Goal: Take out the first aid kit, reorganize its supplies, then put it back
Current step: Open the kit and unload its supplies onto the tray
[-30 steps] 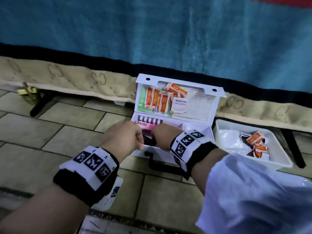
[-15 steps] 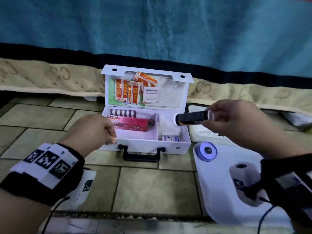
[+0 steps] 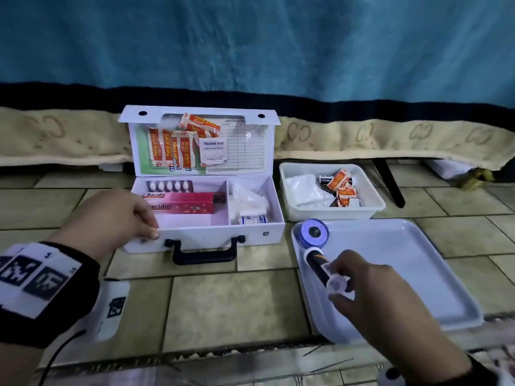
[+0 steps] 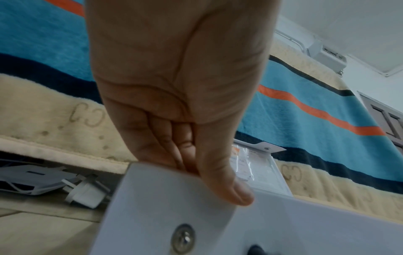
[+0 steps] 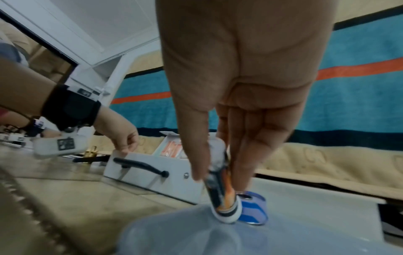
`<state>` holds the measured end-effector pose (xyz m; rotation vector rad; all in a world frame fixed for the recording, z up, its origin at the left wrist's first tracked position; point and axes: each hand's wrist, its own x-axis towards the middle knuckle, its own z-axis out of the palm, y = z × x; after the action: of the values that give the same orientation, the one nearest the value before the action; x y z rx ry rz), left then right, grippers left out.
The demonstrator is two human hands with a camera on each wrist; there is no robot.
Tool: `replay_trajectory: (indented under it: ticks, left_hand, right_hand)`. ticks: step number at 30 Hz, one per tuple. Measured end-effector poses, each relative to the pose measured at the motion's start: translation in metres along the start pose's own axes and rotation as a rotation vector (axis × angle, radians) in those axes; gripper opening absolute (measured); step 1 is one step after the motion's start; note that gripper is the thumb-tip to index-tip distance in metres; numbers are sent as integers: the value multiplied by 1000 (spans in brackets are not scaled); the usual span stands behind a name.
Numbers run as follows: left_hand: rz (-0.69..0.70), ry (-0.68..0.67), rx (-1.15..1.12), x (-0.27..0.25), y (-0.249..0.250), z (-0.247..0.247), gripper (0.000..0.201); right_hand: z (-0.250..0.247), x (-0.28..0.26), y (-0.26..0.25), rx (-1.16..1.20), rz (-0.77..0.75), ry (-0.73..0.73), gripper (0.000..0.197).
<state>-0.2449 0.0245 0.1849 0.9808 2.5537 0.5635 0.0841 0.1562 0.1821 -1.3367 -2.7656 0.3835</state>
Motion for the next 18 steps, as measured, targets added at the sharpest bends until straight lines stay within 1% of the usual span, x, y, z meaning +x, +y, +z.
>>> replay_trajectory:
  ticks: [2,6,8,9,11,13,15,18]
  left_hand:
    - [-1,-18,-23,2,-1,-2,21]
    - [-22,-32,-32,4,-1,-3,22]
    - [-21,-25,-35,3,0,-2,22]
    - [-20,-22,-33,3,0,-2,21]
    - [-19,-25,-27,2,1,-2,21]
    - [-23,-28,-24,1,2,-2,21]
    - [-34,-31,-26,1,3,-2,22]
    - [-30,-33,-31,1,3,-4,24]
  right_hand:
    - [6,-1,-7,-58,-10,-58,12]
    - [9,1,-15,-133,-24,-189,30]
    - [2,0,-22,-130,-31,-226,33]
    - [-3,0,-26,-130,-38,-226,31]
    - [-13,6,-34,-146,-74,-180,27]
    - [-21,20,-46,-127,-138,-139,28]
    - [-27,42,-64,-69,-253,-124,33]
    - [-26,83,-104,-61,-424,-90,29]
